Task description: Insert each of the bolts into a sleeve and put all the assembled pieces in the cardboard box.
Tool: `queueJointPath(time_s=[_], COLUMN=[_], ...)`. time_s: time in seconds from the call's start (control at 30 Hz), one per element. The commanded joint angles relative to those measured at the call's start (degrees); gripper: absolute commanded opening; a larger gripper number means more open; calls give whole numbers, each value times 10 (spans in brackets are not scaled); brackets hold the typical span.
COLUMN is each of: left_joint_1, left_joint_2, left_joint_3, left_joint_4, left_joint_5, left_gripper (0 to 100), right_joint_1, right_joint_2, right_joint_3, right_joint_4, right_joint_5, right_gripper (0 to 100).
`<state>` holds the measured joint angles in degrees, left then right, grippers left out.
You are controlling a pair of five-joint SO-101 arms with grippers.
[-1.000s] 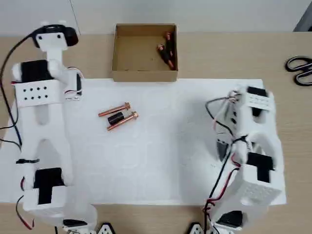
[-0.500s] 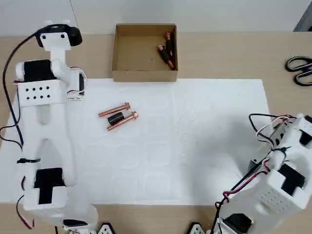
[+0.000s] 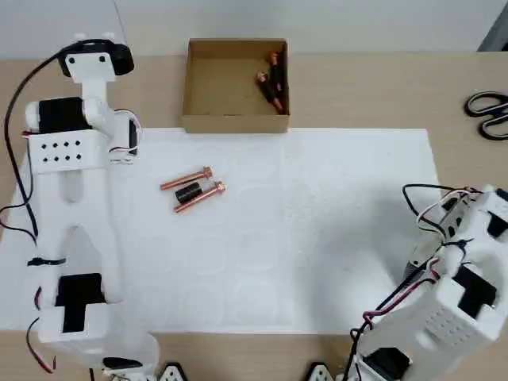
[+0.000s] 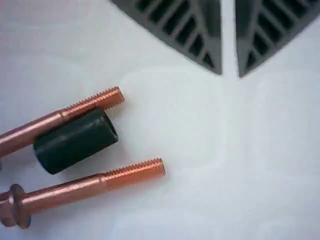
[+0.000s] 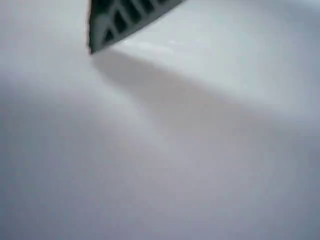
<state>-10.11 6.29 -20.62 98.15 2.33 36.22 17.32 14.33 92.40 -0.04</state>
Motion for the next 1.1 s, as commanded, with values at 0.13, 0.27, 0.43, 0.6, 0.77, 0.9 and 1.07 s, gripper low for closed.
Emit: queueJointPath(time_s=[0.13,0.27,0.43,0.6,0.77,0.9,1.07], left_joint_1=[4,4,4,4,4,4,4], left_joint_2=[-29,-29,-29,-29,-29,-29,-30], left_joint_3=[-5,-5,-5,-5,-5,-5,-5], left_joint_4=[-3,-3,-3,-3,-3,-4,-3], left_joint_5=[0,0,0,0,0,0,0], left_gripper=[9,9,9,9,9,9,9], right_joint_1=[-27,-106,-167,-229,-305,-385,-420], right_joint_2=[-36,-51,-112,-158,-172,-172,-169], right_joint_3=[-3,-46,-109,-140,-156,-225,-324], right_joint_4=[0,64,60,62,59,59,58], right_joint_5=[7,6,8,9,8,7,4], right_gripper=[373,373,373,373,373,373,373])
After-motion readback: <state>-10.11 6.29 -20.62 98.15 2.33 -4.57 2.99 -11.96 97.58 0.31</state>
